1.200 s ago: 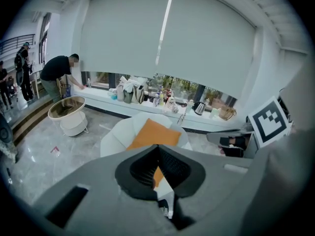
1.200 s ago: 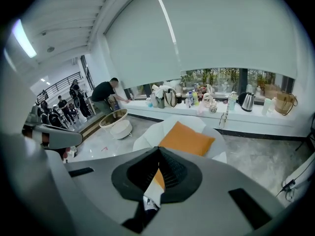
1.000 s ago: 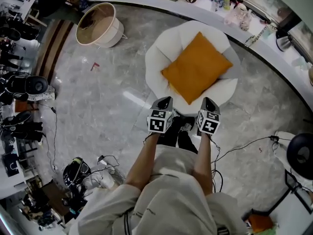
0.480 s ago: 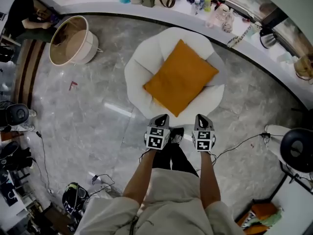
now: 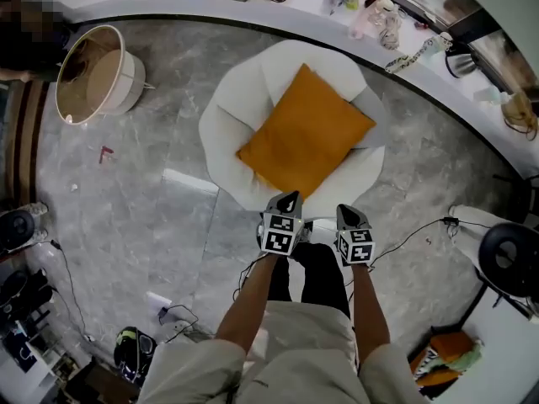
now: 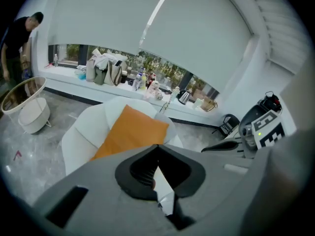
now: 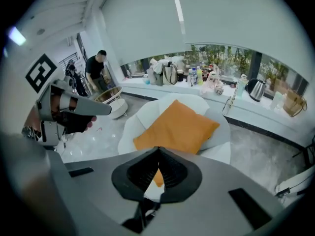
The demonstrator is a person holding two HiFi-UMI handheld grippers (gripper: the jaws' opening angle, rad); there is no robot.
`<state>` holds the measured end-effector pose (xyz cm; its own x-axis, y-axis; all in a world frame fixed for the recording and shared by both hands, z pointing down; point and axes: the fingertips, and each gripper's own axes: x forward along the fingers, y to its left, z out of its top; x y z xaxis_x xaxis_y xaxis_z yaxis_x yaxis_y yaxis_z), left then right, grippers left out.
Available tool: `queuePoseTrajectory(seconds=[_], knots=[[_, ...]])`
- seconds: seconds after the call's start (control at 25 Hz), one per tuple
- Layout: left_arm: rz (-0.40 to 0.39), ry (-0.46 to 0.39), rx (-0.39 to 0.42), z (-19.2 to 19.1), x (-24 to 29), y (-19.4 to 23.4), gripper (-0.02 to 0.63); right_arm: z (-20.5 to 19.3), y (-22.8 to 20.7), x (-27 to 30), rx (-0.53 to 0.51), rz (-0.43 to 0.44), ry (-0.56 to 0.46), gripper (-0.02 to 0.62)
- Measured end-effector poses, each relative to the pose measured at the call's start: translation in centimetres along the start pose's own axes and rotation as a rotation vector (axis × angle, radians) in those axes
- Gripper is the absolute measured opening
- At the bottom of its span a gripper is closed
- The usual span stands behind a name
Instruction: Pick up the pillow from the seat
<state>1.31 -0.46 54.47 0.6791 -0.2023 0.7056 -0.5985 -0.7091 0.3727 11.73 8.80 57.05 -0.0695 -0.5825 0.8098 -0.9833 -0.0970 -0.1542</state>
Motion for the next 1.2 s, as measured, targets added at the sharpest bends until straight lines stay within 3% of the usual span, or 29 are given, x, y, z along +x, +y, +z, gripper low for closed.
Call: queuePoseTrajectory(seconds=[0.36, 0.68, 0.92, 1.2], knots=[[-0.038, 0.086, 0.084, -0.8, 6.9, 2.8, 0.009, 2.0, -4.9, 7.0, 0.204, -0.047, -0.071, 0.006], [-0.008, 0.160, 0.102, -4.0, 13.1, 3.9, 0.009, -0.3, -11.0, 12.4, 0.295, -0.056, -0.075, 0.008], [0.030, 0.195, 0.112, -6.0, 18.3, 3.4, 0.009, -3.2, -15.0, 15.0, 0.332, -0.022, -0.050, 0.008], [0.088, 0.248, 0.124, -5.8, 23.6, 2.1, 0.009, -4.5, -19.1, 18.4, 0.394, 0.087, -0.053, 0.009]])
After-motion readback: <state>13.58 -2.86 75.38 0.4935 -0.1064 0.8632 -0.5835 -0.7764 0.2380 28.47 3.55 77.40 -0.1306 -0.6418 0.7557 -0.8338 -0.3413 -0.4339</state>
